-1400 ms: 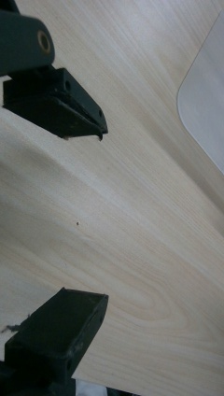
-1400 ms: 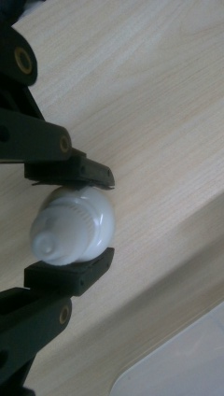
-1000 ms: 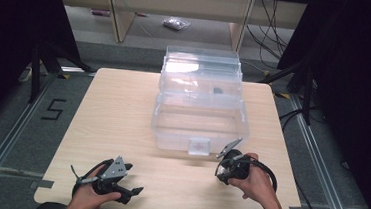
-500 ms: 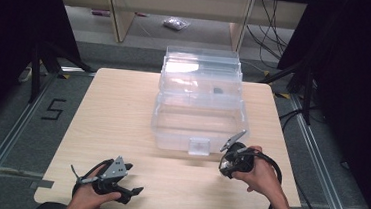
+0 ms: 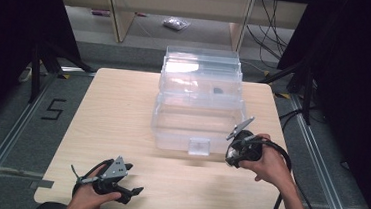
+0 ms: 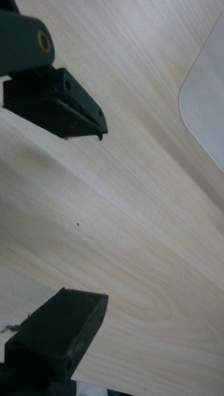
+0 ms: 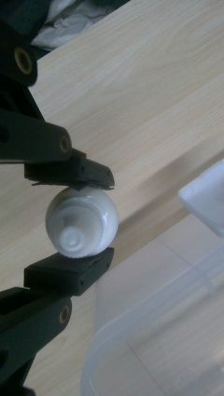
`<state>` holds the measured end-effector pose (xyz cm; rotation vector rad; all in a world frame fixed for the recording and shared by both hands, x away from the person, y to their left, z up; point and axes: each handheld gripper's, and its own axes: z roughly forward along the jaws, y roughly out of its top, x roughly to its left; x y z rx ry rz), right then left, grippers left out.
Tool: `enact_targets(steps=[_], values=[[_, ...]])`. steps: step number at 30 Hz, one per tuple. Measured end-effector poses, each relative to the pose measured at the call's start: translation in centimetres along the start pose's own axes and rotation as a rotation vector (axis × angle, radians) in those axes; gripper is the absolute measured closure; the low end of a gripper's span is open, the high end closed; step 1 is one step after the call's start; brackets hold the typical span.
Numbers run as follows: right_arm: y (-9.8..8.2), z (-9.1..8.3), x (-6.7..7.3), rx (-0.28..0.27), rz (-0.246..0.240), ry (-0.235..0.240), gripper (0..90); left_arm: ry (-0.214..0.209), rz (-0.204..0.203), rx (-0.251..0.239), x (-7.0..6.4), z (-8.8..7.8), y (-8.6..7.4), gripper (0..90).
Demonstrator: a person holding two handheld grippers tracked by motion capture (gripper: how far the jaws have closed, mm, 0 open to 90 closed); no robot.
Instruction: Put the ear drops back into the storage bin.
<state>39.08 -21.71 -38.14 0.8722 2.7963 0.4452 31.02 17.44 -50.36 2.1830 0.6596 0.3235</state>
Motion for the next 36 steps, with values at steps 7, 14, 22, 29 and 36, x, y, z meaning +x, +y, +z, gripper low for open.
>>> enact_targets(steps=[7, 14, 22, 29, 36], values=[[1.0, -1.4, -0.9, -0.007, -0.005, -0.006, 60.1, -0.001, -0.001, -0.001, 0.0, 0.0, 0.0, 15.0], [2.1, -2.8, -1.5, -0.015, -0.005, 0.000, 60.1, 0.005, -0.001, -0.001, 0.0, 0.0, 0.0, 15.0], [3.1, -3.4, -2.7, -0.005, 0.006, 0.003, 60.1, -0.002, -0.003, 0.000, 0.0, 0.0, 0.0, 15.0], [4.0, -3.5, -3.7, 0.001, 0.031, 0.002, 60.2, 0.003, 0.001, 0.001, 0.0, 0.0, 0.0, 15.0], [5.0, -3.6, -4.8, 0.007, 0.047, 0.008, 60.2, -0.006, 0.003, 0.009, 0.0, 0.0, 0.0, 15.0]])
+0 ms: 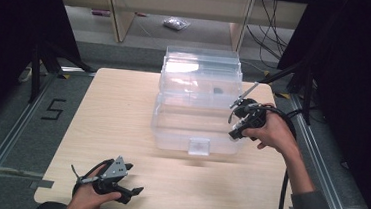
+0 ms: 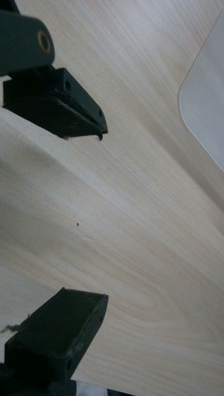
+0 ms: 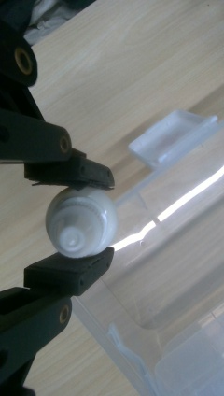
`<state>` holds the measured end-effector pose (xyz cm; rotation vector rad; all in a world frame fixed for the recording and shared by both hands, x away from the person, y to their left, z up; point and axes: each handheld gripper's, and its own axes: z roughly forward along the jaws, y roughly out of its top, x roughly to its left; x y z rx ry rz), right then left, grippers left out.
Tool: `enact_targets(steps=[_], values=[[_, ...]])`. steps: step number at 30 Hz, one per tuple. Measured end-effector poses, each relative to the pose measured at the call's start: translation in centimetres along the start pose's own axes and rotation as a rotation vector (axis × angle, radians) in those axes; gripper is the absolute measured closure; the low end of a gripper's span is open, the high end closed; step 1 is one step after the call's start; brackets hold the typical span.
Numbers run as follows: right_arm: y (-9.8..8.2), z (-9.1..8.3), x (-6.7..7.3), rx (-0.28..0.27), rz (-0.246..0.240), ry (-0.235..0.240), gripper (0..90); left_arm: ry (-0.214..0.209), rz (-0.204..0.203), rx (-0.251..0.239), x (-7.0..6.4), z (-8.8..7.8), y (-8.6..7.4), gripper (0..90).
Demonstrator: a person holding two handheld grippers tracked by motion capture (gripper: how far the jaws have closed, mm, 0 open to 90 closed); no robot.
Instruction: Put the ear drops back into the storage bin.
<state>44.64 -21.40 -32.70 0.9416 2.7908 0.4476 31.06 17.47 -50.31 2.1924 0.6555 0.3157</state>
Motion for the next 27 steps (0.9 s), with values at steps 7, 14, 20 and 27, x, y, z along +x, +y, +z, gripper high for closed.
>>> enact_targets(steps=[7, 14, 20, 27], values=[[1.0, 0.6, -1.2, 0.003, 0.026, 0.001, 60.1, 0.006, 0.016, -0.007, 0.0, 0.0, 0.0, 15.0], [1.9, 1.9, -2.8, 0.022, 0.063, 0.001, 60.2, 0.005, 0.013, -0.005, 0.0, 0.0, 0.0, 15.0], [2.4, 3.7, -4.1, 0.058, 0.097, -0.013, 60.2, 0.004, 0.013, -0.004, 0.0, 0.0, 0.0, 15.0], [2.7, 6.2, -5.2, 0.093, 0.117, -0.011, 60.2, 0.008, 0.020, -0.002, 0.0, 0.0, 0.0, 15.0]])
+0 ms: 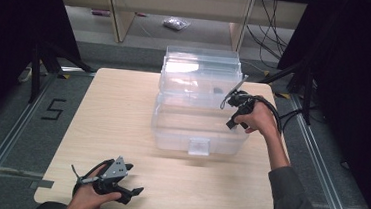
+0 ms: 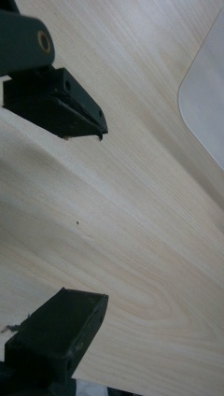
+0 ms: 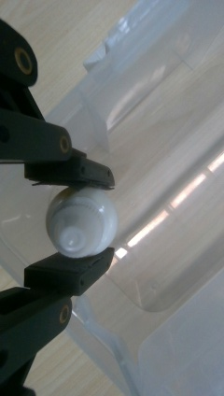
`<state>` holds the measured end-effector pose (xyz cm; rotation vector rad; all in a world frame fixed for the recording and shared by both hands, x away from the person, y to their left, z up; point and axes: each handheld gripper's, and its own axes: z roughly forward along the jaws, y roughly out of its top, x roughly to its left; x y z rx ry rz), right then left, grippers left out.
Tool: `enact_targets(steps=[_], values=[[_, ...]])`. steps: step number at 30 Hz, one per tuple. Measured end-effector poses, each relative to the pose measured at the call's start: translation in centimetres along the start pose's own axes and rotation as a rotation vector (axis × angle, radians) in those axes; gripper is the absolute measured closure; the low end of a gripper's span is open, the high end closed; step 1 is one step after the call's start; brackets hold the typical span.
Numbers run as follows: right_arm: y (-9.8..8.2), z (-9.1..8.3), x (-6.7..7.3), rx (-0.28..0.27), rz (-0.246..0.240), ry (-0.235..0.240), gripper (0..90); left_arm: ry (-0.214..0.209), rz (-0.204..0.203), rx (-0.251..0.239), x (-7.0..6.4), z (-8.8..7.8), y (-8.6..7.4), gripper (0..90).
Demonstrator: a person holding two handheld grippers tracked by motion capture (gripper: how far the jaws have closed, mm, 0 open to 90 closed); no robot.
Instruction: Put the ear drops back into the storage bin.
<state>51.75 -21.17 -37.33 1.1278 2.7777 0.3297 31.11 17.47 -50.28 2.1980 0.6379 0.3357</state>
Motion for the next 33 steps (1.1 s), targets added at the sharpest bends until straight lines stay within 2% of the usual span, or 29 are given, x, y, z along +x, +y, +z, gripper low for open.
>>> enact_targets(steps=[4, 6, 11, 13, 16, 17, 19, 20, 23, 26, 30, 31, 32, 33], values=[[0.2, 1.2, -0.2, 0.011, 0.005, -0.002, 60.1, -0.012, -0.004, 0.005, 0.0, 0.0, 0.0, 15.0], [0.3, 1.7, -0.2, 0.025, 0.028, 0.005, 60.1, -0.008, -0.005, 0.001, -0.1, 0.0, 0.0, 15.0], [0.5, 2.8, -0.4, 0.039, 0.021, 0.002, 60.2, -0.006, -0.006, -0.001, -0.1, 0.0, 0.0, 15.0], [0.6, 3.2, -0.4, 0.058, 0.035, 0.002, 60.1, -0.004, -0.011, -0.008, -0.1, 0.1, 0.0, 15.0], [0.8, 3.7, -0.5, 0.065, 0.020, 0.003, 60.2, -0.008, -0.006, 0.001, -0.1, 0.0, 0.0, 15.0], [0.9, 3.8, -0.3, 0.084, 0.058, 0.005, 60.2, -0.009, -0.005, 0.002, 0.0, 0.0, 0.0, 15.0], [0.9, 4.2, -0.4, 0.082, 0.050, 0.005, 60.1, -0.009, -0.005, 0.002, 0.0, 0.0, 0.0, 15.0], [0.9, 4.5, -0.3, 0.097, 0.075, 0.007, 60.1, -0.009, -0.005, 0.002, -0.1, 0.0, 0.0, 15.0], [0.9, 4.8, -0.6, 0.101, 0.047, 0.009, 60.1, -0.003, -0.007, -0.004, -0.1, 0.1, 0.0, 15.0], [0.8, 5.1, -0.4, 0.106, 0.075, 0.016, 60.1, -0.009, -0.006, -0.002, -0.1, 0.1, 0.0, 15.0], [0.7, 5.6, -0.5, 0.116, 0.076, 0.012, 60.1, -0.007, -0.005, 0.000, -0.1, 0.1, 0.0, 15.0], [0.8, 5.7, -0.7, 0.114, 0.044, 0.007, 60.1, -0.010, -0.005, 0.000, -0.1, 0.1, 0.0, 15.0], [0.9, 5.5, -0.3, 0.136, 0.100, 0.010, 60.1, -0.009, -0.007, -0.002, -0.1, 0.1, 0.0, 15.0], [0.9, 5.6, -0.3, 0.139, 0.100, 0.014, 60.1, -0.009, -0.007, -0.002, -0.1, 0.1, 0.0, 15.0]])
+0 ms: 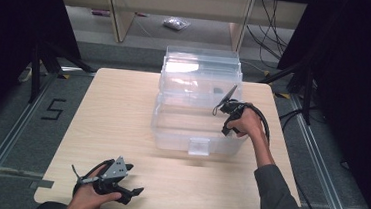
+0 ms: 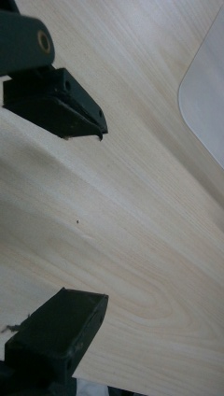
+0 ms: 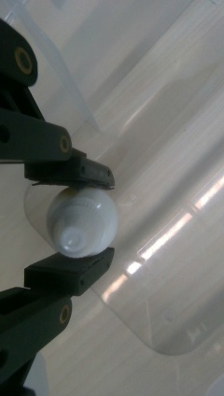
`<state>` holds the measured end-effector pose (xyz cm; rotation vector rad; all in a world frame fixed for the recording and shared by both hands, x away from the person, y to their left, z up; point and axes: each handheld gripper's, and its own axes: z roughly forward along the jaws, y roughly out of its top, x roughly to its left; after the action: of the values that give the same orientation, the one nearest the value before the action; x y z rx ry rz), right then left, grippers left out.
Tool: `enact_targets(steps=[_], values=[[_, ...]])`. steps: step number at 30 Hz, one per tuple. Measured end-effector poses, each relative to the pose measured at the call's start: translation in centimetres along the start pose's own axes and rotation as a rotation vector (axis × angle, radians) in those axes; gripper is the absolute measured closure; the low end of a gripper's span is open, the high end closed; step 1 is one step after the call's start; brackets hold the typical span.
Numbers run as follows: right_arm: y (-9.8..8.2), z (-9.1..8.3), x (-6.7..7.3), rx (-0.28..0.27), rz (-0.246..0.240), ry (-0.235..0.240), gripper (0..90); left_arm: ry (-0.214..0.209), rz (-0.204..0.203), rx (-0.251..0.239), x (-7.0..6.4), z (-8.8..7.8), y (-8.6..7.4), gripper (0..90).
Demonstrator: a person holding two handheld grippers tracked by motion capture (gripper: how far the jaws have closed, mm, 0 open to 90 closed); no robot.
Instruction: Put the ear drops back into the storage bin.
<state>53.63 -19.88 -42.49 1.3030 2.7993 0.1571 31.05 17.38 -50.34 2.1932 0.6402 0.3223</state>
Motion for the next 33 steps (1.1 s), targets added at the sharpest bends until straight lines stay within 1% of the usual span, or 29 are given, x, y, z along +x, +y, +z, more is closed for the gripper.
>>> enact_targets(steps=[3, 4, 5, 6, 7, 8, 9, 10, 11, 12, 13, 14, 15, 16, 17, 18, 19, 20, 21, 22, 23, 24, 25, 27, 29, 30, 31, 33], values=[[0.0, 0.1, 0.0, -0.006, -0.012, 0.000, 60.1, 0.002, 0.003, 0.002, 0.0, 0.0, 0.0, 15.0], [0.0, 0.1, -0.1, -0.004, -0.018, -0.006, 60.0, 0.001, -0.002, -0.002, 0.0, 0.0, 0.0, 15.0], [0.0, 0.1, 0.0, 0.006, -0.007, -0.005, 60.0, 0.003, 0.009, 0.007, 0.1, -0.1, 0.0, 15.0], [-0.1, 0.1, 0.0, 0.011, -0.012, -0.001, 60.0, -0.001, 0.009, 0.011, 0.1, -0.1, 0.1, 15.0], [-0.1, 0.2, -0.1, 0.007, -0.027, -0.002, 59.8, -0.002, 0.003, 0.003, 0.1, 0.0, 0.0, 15.0], [-0.2, 0.1, 0.0, 0.009, -0.020, -0.001, 59.8, 0.002, -0.004, -0.005, 0.0, 0.0, 0.0, 15.0], [-0.2, 0.1, 0.0, 0.008, -0.027, -0.001, 59.6, -0.002, 0.003, 0.002, 0.0, 0.0, 0.0, 15.0], [-0.4, -0.1, -0.1, -0.003, -0.037, -0.004, 59.7, 0.000, 0.001, -0.004, 0.0, 0.0, 0.0, 15.0], [-0.4, -0.1, -0.1, -0.003, -0.037, -0.004, 59.7, 0.000, 0.002, -0.003, 0.0, 0.0, 0.0, 15.0], [-0.5, -0.1, -0.3, -0.009, -0.061, -0.012, 59.7, 0.000, 0.002, -0.003, 0.0, 0.0, 0.0, 15.0], [-0.5, -0.5, -0.1, -0.013, -0.047, -0.020, 57.5, 0.000, 0.002, -0.003, 0.0, 0.0, 0.0, 15.0], [-0.5, -0.5, -0.1, -0.013, -0.047, -0.020, 57.5, 0.001, -0.002, -0.006, -0.1, 0.1, 0.0, 15.0], [-0.6, -0.6, -0.1, -0.021, -0.055, -0.028, 55.5, 0.001, 0.000, -0.004, 0.0, 0.0, 0.0, 15.0], [-0.6, -0.9, 0.2, -0.022, -0.024, -0.029, 52.3, 0.000, 0.003, 0.002, 0.0, 0.0, 0.0, 15.0], [-0.6, -1.1, 0.2, -0.028, -0.033, -0.031, 49.4, 0.000, 0.002, 0.001, 0.0, 0.0, 0.0, 15.0], [-0.6, -1.2, 0.0, -0.053, -0.056, -0.051, 43.5, 0.000, 0.001, -0.001, 0.0, 0.0, 0.0, 15.0], [-0.6, -1.4, 0.2, -0.058, -0.027, -0.058, 39.9, -0.002, -0.015, -0.012, -0.1, 0.1, 0.0, 15.0], [-0.6, -1.6, 0.3, -0.086, -0.026, -0.051, 38.0, 0.007, 0.007, 0.006, 0.1, 0.0, 0.0, 15.0], [-0.6, -1.8, 0.3, -0.100, -0.021, -0.050, 37.4, 0.005, -0.003, -0.003, 0.0, 0.1, 0.0, 15.0], [-0.7, -1.9, 0.2, -0.119, -0.039, -0.049, 35.8, 0.000, 0.004, 0.002, 0.0, 0.0, 0.0, 15.0], [-0.7, -2.6, 0.5, -0.143, -0.013, -0.048, 33.0, 0.000, 0.002, 0.000, 0.0, 0.0, 0.0, 15.0], [-0.7, -2.6, 0.5, -0.143, -0.013, -0.048, 33.0, 0.000, 0.002, 0.000, 0.0, 0.0, 0.0, 15.0], [-0.9, -3.0, 0.8, -0.169, -0.026, -0.054, 31.6, -0.001, 0.002, 0.001, 0.0, 0.0, 0.0, 15.0], [-1.0, -3.1, 0.9, -0.178, -0.026, -0.059, 30.7, 0.000, 0.001, 0.000, 0.0, 0.0, 0.0, 15.0], [-1.4, -3.9, 1.2, -0.208, -0.034, -0.063, 28.8, 0.001, 0.002, -0.003, 0.0, 0.0, 0.0, 15.0], [-1.4, -3.9, 1.2, -0.208, -0.034, -0.063, 28.8, 0.001, 0.002, -0.003, 0.0, 0.0, 0.0, 15.0], [-1.5, -4.0, 1.3, -0.222, -0.036, -0.065, 28.2, 0.009, 0.003, 0.003, 0.0, 0.0, 0.0, 15.0], [-1.8, -4.5, 1.5, -0.232, -0.044, -0.063, 27.2, 0.009, 0.007, 0.005, 0.1, 0.0, 0.0, 15.0]])
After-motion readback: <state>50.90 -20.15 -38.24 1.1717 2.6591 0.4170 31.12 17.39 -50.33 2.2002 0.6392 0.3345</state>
